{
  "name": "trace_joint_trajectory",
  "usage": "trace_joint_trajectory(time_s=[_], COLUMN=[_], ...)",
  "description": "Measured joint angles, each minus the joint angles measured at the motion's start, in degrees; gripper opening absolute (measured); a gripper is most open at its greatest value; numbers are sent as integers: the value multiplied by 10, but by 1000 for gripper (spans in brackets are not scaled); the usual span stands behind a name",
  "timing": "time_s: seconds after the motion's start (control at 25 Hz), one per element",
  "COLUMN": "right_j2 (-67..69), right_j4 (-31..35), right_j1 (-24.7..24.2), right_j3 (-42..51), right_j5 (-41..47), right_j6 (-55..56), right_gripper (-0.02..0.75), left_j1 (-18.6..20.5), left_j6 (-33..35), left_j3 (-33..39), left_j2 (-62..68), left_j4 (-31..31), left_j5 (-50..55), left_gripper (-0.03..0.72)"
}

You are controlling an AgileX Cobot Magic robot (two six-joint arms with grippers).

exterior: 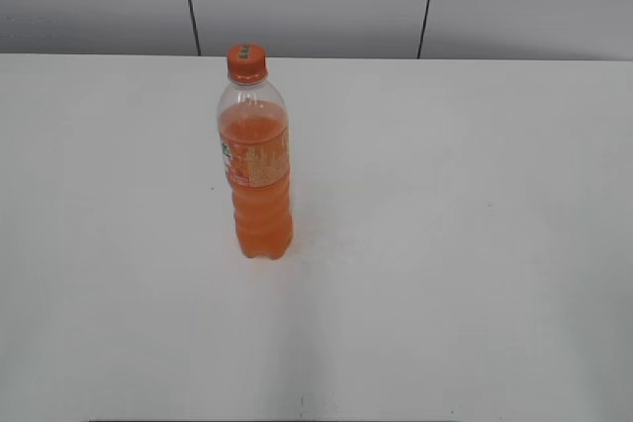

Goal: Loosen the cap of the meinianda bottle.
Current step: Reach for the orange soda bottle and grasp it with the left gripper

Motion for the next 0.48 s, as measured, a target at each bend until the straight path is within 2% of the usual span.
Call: trace_joint_trajectory(time_s=[0.32,0.4,0.48], right_j2=[0,0,0], right_j4=[0,0,0], right_j1=[0,0,0], right_j3=[0,0,0], right_j5=[0,0,0], right_j6=[0,0,0], right_gripper=[574,574,574], left_j1=[0,0,0], left_j6=[0,0,0], left_j3=[-3,-11,-18], left_j2=[0,0,0], left_j4=[-4,-4,-3], left_j5=[-6,-29,-63], left_gripper=[252,298,389])
